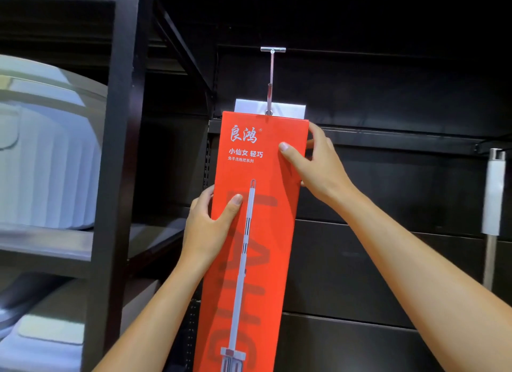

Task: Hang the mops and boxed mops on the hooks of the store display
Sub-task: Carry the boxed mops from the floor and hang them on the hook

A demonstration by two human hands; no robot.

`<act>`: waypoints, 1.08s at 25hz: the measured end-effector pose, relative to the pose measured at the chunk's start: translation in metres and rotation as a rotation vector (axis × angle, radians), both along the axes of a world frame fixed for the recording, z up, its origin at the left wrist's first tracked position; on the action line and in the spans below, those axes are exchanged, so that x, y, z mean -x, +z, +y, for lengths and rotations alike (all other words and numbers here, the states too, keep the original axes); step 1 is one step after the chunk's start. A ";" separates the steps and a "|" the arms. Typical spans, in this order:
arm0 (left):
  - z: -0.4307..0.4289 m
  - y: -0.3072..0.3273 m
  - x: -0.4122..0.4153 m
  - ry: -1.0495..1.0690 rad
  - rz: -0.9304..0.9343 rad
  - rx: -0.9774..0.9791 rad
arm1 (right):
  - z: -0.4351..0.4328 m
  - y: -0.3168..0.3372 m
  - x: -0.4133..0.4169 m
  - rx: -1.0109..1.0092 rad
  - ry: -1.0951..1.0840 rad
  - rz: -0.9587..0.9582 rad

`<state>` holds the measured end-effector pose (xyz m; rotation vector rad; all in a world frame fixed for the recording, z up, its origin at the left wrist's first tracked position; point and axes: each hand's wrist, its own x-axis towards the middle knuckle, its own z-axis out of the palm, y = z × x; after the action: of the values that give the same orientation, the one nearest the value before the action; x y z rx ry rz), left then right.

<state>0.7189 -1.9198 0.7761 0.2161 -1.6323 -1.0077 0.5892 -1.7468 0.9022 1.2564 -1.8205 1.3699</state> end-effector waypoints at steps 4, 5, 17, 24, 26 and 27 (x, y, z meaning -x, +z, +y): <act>0.022 -0.032 -0.020 0.232 -0.079 0.139 | 0.032 -0.058 0.001 -0.043 -0.064 -0.047; 0.030 -0.044 -0.024 0.306 -0.096 0.199 | 0.044 -0.078 0.003 -0.065 -0.077 -0.064; 0.252 -0.206 0.015 0.297 -0.550 0.722 | 0.308 -0.331 0.011 -0.480 -0.412 -0.351; 0.483 -0.290 0.056 -0.085 -0.695 0.907 | 0.545 -0.412 -0.020 -0.585 -0.609 -0.430; 0.549 -0.307 0.068 -0.192 -0.704 0.937 | 0.616 -0.431 -0.028 -0.614 -0.694 -0.467; 0.579 -0.313 0.074 -0.239 -0.712 0.950 | 0.649 -0.438 -0.033 -0.633 -0.744 -0.486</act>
<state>0.6452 -1.3404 0.4634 -0.3107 -2.6550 -0.2080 0.6227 -1.0977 0.4641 0.3582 -2.8059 0.7170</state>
